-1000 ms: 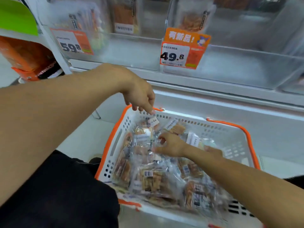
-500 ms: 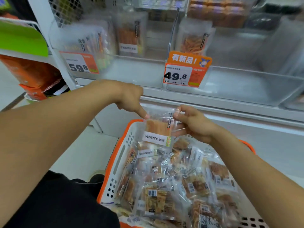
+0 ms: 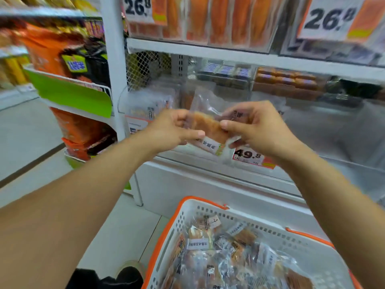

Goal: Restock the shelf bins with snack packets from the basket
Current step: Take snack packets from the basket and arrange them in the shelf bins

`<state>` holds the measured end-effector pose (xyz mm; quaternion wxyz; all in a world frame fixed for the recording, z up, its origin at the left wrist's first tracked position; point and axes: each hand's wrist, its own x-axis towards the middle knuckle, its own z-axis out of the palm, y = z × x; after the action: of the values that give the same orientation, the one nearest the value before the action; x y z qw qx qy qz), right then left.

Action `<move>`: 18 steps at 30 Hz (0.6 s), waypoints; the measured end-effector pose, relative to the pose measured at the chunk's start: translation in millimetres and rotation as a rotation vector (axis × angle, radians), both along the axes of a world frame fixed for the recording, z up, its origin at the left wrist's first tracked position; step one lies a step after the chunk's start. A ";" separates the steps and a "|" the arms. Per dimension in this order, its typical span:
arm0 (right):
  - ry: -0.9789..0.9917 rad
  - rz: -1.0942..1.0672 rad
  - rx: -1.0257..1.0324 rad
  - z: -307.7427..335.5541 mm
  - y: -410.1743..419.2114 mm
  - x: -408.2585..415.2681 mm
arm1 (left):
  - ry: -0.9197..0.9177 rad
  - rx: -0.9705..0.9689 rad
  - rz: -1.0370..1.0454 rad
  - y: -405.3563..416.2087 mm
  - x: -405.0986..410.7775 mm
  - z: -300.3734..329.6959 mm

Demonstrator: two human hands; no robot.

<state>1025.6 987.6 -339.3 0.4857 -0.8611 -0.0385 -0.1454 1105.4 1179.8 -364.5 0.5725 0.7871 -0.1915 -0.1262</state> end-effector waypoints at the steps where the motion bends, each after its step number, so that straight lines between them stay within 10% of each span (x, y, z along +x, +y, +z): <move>1: -0.084 -0.055 -0.073 7.8 1.9 15.1 | -0.051 -0.030 0.157 3.1 8.4 -0.8; 5: -0.161 -0.158 -0.314 22.4 2.9 95.6 | -0.037 -0.085 0.553 21.2 29.3 3.5; 11: 0.349 -0.204 -0.280 -16.4 4.1 189.9 | 0.096 -0.060 0.449 27.7 28.5 0.1; 18: 0.268 -0.303 -0.622 -21.5 14.0 236.8 | 0.096 -0.036 0.420 23.7 35.0 -0.8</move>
<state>1262.5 1001.6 -360.7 0.1747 -0.9748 0.1111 -0.0831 1140.4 1203.5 -365.3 0.6087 0.7925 0.0020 -0.0381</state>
